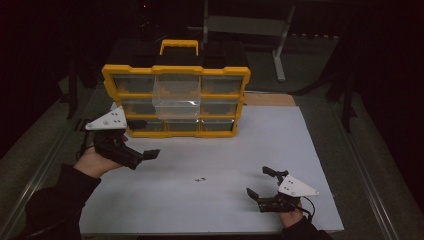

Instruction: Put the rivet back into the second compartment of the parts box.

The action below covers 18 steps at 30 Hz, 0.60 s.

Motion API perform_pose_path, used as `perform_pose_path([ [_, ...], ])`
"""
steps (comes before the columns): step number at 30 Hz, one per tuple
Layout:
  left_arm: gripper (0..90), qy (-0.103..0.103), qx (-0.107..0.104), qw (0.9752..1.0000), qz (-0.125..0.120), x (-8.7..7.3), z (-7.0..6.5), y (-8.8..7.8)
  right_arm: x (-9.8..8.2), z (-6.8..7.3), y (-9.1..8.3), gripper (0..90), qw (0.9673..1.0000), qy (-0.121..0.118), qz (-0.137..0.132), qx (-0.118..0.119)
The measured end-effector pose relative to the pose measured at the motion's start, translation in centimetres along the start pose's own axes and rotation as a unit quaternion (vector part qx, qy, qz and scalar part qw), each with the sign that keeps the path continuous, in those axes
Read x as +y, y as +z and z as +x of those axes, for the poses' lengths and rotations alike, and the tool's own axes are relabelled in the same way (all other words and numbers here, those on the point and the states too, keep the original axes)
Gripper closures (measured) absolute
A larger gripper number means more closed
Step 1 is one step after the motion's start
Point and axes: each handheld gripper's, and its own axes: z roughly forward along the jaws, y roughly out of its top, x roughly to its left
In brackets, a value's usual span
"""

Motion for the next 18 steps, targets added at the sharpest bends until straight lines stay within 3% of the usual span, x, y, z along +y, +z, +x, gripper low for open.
perform_pose_path([
  [14,0.0,0.007,-0.049,0.9986,0.015,-2.4,-1.6,4.6,0.0,-0.1,-0.1,10.4,1.0,-0.001,-0.001,0.001],
  [18,0.0,0.008,-0.069,0.9973,0.025,-3.1,-2.1,6.7,0.1,-0.1,-0.2,10.4,1.0,0.0,-0.001,0.001],
])
